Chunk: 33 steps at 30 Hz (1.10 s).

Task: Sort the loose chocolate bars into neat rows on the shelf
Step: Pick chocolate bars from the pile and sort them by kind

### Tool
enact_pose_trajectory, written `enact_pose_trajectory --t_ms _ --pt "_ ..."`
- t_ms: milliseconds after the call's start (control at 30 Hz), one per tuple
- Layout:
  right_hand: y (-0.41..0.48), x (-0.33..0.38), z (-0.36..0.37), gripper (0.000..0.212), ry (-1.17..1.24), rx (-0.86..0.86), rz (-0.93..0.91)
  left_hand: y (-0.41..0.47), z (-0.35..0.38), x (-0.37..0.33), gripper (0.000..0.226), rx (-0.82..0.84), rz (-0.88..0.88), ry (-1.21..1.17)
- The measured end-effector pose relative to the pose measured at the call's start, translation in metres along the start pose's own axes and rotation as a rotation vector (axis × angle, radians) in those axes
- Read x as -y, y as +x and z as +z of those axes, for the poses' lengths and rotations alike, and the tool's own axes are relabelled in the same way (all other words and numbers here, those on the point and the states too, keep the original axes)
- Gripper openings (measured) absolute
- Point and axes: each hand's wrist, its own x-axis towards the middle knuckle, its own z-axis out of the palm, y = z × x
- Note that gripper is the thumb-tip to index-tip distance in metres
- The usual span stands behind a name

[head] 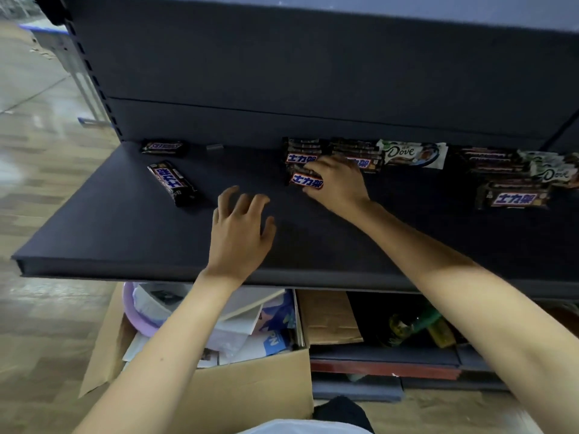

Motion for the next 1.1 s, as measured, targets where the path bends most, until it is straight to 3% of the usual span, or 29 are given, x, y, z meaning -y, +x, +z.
enact_pose_trajectory --t_ms 200,500,800,967,1100 --pt "0.040 -0.013 0.010 0.048 -0.094 0.077 -0.006 -0.002 0.002 0.006 0.043 0.005 -0.093 -0.093" --pt "0.055 -0.017 0.018 0.045 -0.091 0.106 0.009 -0.003 0.003 0.006 0.022 -0.020 -0.089 -0.101" --pt "0.046 -0.011 0.011 0.050 -0.096 0.110 0.035 -0.005 0.001 0.005 0.028 -0.106 -0.099 -0.098" --pt "0.033 0.030 0.010 0.045 -0.101 0.089 -0.069 -0.007 -0.013 0.018 0.022 -0.213 -0.106 -0.085" --pt "0.037 0.092 0.014 0.035 0.155 0.182 -0.173 -0.008 -0.026 0.049 0.020 -0.247 -0.153 0.022"
